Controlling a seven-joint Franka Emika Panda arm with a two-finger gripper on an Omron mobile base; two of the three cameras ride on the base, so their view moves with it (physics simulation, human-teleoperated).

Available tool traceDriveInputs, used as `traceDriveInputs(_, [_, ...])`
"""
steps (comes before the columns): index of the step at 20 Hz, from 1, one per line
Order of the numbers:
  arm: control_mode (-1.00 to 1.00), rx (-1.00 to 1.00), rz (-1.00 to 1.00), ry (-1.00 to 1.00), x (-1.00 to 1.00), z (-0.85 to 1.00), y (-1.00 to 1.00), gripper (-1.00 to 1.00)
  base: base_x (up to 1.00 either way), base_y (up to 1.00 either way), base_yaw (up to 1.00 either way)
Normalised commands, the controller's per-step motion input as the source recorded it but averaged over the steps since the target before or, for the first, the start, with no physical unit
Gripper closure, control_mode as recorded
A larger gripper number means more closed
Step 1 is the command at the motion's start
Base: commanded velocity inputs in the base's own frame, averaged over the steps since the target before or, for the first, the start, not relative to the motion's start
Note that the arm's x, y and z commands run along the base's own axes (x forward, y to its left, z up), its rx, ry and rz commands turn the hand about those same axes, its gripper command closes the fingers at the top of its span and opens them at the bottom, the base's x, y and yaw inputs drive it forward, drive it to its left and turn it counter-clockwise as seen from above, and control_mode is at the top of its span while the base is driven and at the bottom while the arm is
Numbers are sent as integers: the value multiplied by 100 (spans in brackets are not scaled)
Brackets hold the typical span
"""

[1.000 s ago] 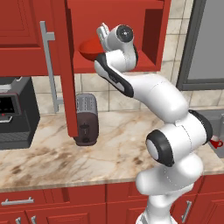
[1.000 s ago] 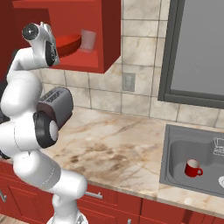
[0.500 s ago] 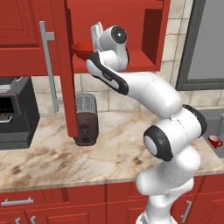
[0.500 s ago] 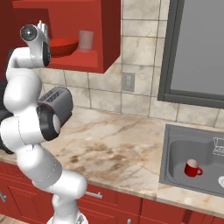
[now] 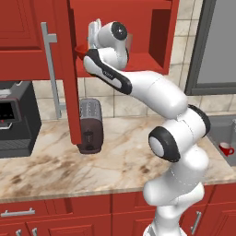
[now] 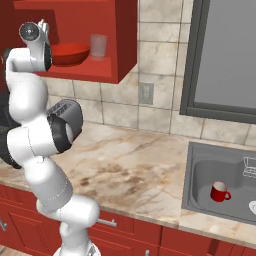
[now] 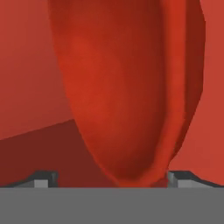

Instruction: Pick the mug and place it in the sink. Pick the bowl and place it in the open cabinet and then close the cabinet.

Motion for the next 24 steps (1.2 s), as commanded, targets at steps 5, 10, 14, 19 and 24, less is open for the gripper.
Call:
traceDriveInputs(5, [-100, -2, -6, -23, -54, 41, 22, -100, 0, 0, 0])
traceDriveInputs(10, [-100, -11, -13, -27, -100, 14, -98, -100, 0, 0, 0])
traceDriveInputs(14, [-100, -1, -11, -15, -100, 21, -100, -100, 0, 0, 0])
traceDriveInputs(19, [-100, 2, -5, -6, -100, 27, -100, -100, 0, 0, 0])
traceDriveInputs(24, [-100, 0, -4, -4, -100, 39, -77, -100, 0, 0, 0])
